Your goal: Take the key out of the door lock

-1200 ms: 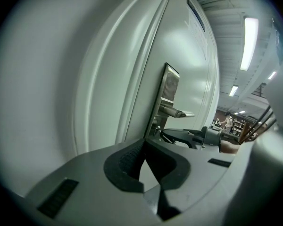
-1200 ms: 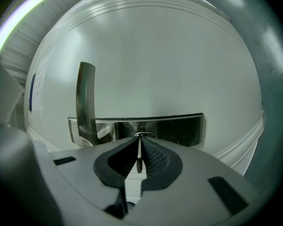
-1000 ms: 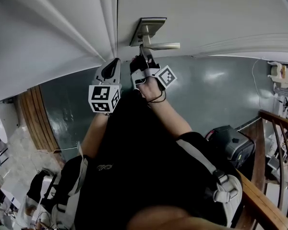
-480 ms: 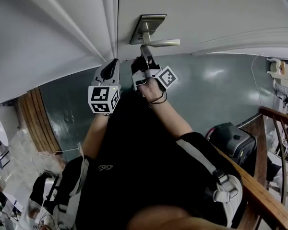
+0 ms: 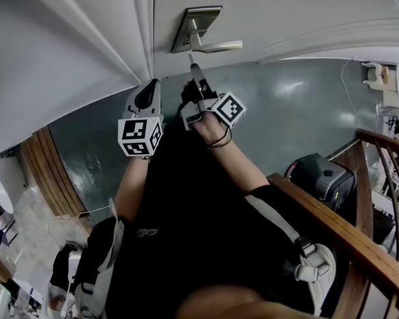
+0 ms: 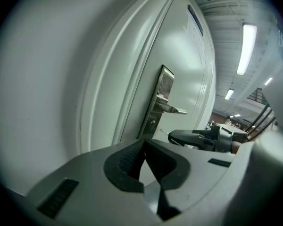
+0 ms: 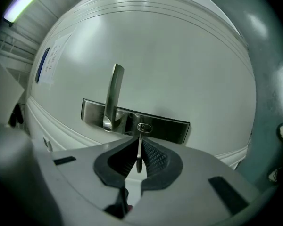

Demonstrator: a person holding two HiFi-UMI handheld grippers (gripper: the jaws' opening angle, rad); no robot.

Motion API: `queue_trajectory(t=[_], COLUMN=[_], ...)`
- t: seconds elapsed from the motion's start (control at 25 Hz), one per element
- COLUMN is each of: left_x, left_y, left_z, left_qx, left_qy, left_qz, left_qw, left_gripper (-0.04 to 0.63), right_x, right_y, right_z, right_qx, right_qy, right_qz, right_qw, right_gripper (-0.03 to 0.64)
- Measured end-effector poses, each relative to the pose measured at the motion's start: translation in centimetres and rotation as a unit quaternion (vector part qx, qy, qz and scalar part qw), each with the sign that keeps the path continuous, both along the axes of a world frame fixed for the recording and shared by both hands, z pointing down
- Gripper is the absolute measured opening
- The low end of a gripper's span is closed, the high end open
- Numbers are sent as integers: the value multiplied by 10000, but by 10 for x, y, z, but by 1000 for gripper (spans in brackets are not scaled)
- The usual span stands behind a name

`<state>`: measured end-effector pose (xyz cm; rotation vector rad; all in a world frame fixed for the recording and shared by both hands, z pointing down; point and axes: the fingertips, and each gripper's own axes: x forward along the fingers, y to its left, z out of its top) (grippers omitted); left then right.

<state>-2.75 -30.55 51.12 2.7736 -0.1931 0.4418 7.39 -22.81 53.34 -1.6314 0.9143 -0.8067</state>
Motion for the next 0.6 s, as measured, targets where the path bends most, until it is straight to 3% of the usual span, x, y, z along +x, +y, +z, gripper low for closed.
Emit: queue_trajectory(t=[0.28,0.48,0.6], left_x=[5,14,17], left_y=[19,41,59], left_z=[17,16,18], left_qx=[-88,-7,7], left_qy=[-142,-164,-221], left_qz=[197,70,-14], left_qw=[9997,9998,9998], left_gripper=[25,24,25], right_x=[-15,-20,-21], right_y=[31,44,56], right_z=[5,2,6], right_qx=[-437,-571,-897], right_qy=[163,519,859], right_qz=[-169,-682,-997], right_qw=[9988,9947,9872], right_gripper=[31,31,31])
